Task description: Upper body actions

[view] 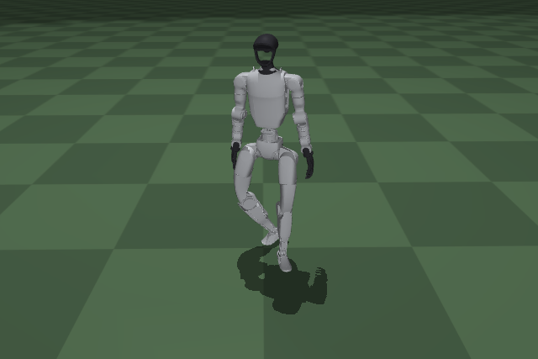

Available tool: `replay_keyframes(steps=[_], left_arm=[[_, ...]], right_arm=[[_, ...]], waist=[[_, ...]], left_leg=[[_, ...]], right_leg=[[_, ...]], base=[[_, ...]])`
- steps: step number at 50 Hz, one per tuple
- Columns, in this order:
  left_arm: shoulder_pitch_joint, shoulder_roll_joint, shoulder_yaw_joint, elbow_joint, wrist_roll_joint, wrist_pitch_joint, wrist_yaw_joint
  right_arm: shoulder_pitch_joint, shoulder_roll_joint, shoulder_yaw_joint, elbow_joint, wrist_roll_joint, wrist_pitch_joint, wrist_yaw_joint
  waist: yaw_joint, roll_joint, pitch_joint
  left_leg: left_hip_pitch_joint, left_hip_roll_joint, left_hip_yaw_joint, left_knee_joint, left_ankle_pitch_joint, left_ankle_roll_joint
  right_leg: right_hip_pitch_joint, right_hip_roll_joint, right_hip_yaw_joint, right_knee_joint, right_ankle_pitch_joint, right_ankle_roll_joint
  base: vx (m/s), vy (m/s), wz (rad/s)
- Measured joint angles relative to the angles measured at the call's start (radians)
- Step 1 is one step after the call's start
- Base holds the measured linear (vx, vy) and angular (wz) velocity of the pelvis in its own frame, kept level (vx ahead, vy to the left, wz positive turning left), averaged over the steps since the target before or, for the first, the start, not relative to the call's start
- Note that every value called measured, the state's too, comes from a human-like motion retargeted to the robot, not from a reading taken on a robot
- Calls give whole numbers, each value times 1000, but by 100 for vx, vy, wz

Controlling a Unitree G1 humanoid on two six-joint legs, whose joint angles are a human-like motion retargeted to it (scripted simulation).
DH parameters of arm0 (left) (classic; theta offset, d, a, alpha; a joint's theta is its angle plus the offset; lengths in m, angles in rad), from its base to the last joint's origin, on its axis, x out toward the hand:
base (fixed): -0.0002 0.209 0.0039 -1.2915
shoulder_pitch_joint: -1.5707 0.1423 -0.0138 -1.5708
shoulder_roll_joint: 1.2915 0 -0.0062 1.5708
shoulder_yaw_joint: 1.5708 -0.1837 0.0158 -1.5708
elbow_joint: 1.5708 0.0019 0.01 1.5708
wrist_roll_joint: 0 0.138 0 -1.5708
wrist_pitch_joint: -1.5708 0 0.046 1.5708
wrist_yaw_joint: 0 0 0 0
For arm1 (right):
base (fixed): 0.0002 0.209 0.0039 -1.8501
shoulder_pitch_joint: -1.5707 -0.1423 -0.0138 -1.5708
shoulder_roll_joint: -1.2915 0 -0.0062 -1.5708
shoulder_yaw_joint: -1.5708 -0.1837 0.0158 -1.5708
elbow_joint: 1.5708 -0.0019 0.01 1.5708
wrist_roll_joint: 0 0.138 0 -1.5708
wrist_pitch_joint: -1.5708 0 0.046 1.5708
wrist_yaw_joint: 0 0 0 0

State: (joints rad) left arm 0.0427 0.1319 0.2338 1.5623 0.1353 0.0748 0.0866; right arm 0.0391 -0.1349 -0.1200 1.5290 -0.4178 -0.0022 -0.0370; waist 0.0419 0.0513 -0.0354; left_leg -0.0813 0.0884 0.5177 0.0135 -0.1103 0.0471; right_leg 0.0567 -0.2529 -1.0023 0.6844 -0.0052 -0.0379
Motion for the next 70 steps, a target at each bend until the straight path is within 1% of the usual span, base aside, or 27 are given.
replay_keyframes(steps=[2,3,4,8,10,15,17,18,20,22,23,27,30,33,36,40,44,49,53,61,70], left_arm=[[-14,10,4,-26,0,-6,-14],[-21,16,3,-36,-1,-10,-19],[-29,24,-1,-44,-4,-13,-24],[-70,61,-35,-54,-13,-8,-42],[-91,76,-47,-54,-5,2,-35],[-98,73,-59,-73,-2,-3,-19],[-94,69,-63,-72,-1,-4,-29],[-89,67,-66,-70,1,-5,-31],[-83,65,-72,-61,7,-4,-31],[-66,65,-81,-47,33,0,-26],[-57,61,-87,-44,55,3,-22],[-36,35,-108,-30,104,-10,25],[-2,30,-117,-30,118,-27,17],[22,20,-108,-16,144,-11,12],[27,15,-100,5,118,-6,21],[31,-3,-87,5,72,1,8],[28,-17,-86,-9,57,-1,-9],[16,-18,-102,-33,80,-5,-33],[0,-16,-115,-48,74,-9,-51],[-14,-23,-115,-57,60,-11,-67],[-8,-20,-112,-41,72,-7,-71]], right_arm=[[-3,-2,-2,13,11,1,-1],[-3,-2,-2,17,18,0,-2],[-2,0,-3,19,24,-2,-6],[14,4,-3,13,34,-15,-14],[16,8,-3,14,27,-16,-17],[8,12,8,20,6,0,-17],[6,14,11,14,4,5,-10],[8,16,11,10,4,4,-8],[11,20,12,5,4,2,-5],[21,26,8,7,0,4,-1],[24,28,0,9,-3,8,4],[13,30,-17,3,-6,17,13],[6,26,-2,-11,-19,12,9],[1,32,-9,-12,-28,16,1],[0,40,-21,-9,-6,9,10],[-4,36,-22,-2,0,11,28],[-3,28,-12,7,-13,18,20],[5,30,-12,45,2,24,8],[9,34,-7,72,8,27,11],[14,32,7,79,-27,24,-27],[6,34,-3,68,-5,23,-10]], waist=[[-9,-20,6],[-13,-27,8],[-21,-30,10],[-50,-41,22],[-48,-60,28],[-54,-95,42],[-66,-108,51],[-70,-116,53],[-84,-131,57],[-66,-148,42],[-58,-150,38],[-15,-137,43],[-32,-125,38],[-59,-126,12],[-55,-136,2],[-43,-131,-9],[-54,-108,-14],[-60,-103,-35],[-55,-108,-35],[-68,-101,-55],[-82,-96,-59]], left_leg=[[-4,-24,-15,-8,9,9],[-9,-30,-25,-9,13,13],[-15,-32,-44,-8,18,15],[-27,-41,-124,-8,35,21],[-23,-59,-145,-16,43,23],[-19,-95,-212,-14,53,22],[-9,-114,-243,-13,56,20],[-3,-125,-258,-12,57,18],[10,-146,-284,-13,59,15],[22,-157,-297,-13,61,3],[22,-160,-313,-10,62,-2],[21,-143,-331,7,62,-23],[24,-135,-347,16,60,-30],[3,-139,-367,28,69,-24],[0,-140,-322,30,73,-27],[15,-127,-225,13,62,-27],[18,-118,-285,7,63,-46],[24,-115,-282,-2,62,-51],[33,-115,-283,1,59,-55],[35,-114,-275,-4,52,-55],[37,-116,-265,-7,46,-51]], right_leg=[[-109,28,228,34,-6,52],[-151,55,324,31,-7,71],[-176,70,378,20,-10,82],[-203,82,451,-89,-30,93],[-231,97,542,-153,-40,104],[-283,155,848,-322,-73,169],[-271,150,884,-401,-77,179],[-259,143,881,-447,-75,181],[-228,118,829,-523,-15,169],[-192,107,799,-539,-40,153],[-181,106,782,-548,-37,149],[-152,110,750,-569,-34,143],[-124,119,711,-591,-38,130],[-101,118,655,-625,-36,122],[-94,113,630,-636,-35,115],[-93,127,620,-639,-41,100],[-82,146,611,-640,-44,97],[-76,160,601,-644,-47,87],[-68,163,606,-644,-44,80],[-73,172,617,-644,-36,71],[-83,176,634,-642,-21,63]], base=[[12,-1,128],[11,-5,136],[14,-6,147],[11,-11,147],[15,-12,111],[8,-15,96],[8,-15,106],[7,-17,106],[9,-22,98],[19,-14,79],[15,-15,70],[1,-19,42],[5,-17,61],[4,-10,84],[-4,-15,44],[0,-7,10],[0,0,0],[0,0,0],[0,0,0],[0,0,0],[0,0,0]])
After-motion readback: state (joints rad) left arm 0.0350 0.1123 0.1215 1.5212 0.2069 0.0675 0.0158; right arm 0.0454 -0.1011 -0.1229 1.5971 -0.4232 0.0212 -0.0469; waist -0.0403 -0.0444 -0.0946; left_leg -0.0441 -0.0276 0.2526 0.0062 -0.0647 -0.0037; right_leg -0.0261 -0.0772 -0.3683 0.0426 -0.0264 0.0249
